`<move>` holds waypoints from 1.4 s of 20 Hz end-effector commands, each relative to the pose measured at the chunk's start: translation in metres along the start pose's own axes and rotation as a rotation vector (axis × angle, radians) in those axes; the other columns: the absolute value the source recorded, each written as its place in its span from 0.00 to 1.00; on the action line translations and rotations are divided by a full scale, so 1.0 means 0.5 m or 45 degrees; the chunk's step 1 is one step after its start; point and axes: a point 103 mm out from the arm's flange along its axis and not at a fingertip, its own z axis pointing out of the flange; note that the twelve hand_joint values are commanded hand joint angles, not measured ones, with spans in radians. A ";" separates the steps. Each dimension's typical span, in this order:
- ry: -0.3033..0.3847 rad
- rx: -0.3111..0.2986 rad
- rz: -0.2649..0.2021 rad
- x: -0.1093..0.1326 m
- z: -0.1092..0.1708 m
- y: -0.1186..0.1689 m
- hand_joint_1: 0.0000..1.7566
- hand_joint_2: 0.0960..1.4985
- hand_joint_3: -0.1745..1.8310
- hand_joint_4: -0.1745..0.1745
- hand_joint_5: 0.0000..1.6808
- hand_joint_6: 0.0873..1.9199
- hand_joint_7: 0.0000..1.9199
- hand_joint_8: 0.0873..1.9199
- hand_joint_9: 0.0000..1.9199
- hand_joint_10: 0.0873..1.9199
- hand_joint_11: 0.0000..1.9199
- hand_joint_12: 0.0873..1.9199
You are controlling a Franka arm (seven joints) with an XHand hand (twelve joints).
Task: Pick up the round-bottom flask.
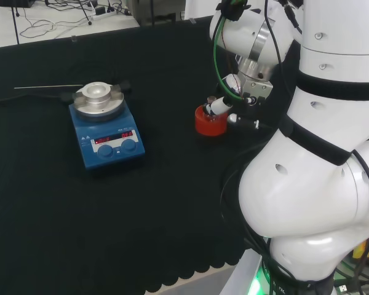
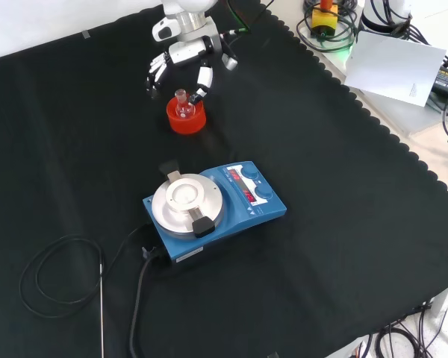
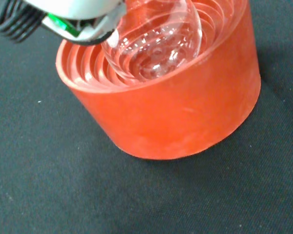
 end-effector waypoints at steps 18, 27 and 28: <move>-0.005 -0.068 -0.008 0.013 -0.004 0.008 0.55 0.36 0.40 0.22 0.49 0.34 0.18 0.33 0.30 0.30 0.18 0.70; -0.027 -0.150 -0.015 0.020 -0.007 0.010 0.58 0.43 0.38 0.44 0.63 0.33 0.24 0.34 0.35 0.28 0.22 0.67; -0.030 -0.163 -0.015 0.021 -0.009 0.009 0.60 0.46 0.35 0.69 0.66 0.34 0.26 0.33 0.36 0.28 0.23 0.67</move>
